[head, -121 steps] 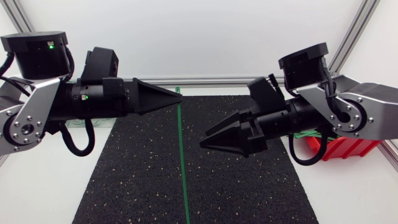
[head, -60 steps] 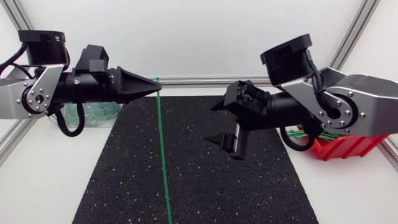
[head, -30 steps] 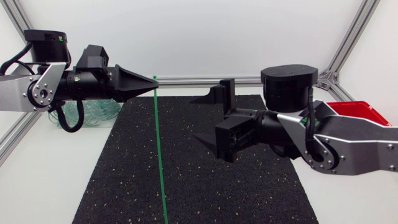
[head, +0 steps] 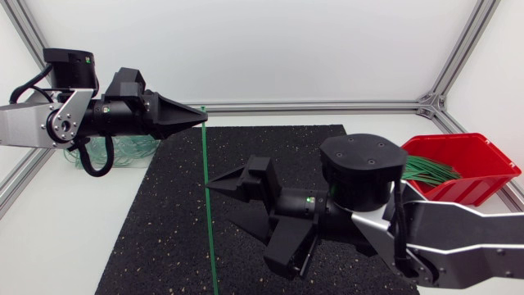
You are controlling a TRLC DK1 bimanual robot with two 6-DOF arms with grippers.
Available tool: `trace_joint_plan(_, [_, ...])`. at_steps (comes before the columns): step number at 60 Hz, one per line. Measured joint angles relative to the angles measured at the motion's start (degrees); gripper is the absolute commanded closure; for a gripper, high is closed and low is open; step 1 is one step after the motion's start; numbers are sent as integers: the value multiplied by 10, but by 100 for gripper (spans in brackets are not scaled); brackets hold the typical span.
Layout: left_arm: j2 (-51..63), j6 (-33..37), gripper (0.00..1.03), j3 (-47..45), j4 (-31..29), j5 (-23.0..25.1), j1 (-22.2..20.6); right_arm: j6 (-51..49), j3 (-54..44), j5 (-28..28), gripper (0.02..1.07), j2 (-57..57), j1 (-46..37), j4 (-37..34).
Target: Take a green cable tie from the red box, thread the tail through the head to close it, then place it in the transparent bin on the left.
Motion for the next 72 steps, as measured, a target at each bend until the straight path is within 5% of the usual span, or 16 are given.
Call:
trace_joint_plan(25, [5, 1, 99, 0, -2, 0, -4, -54, -41, 3, 6, 18, 45, 11])
trace_joint_plan(45, [12, 2, 99, 0, -4, 0, -14, -80, -56, -31, 17, 30, 62, 15])
trace_joint_plan(72, [16, 2, 100, 0, -4, -3, -29, -86, -70, -42, 61, 40, 76, 33])
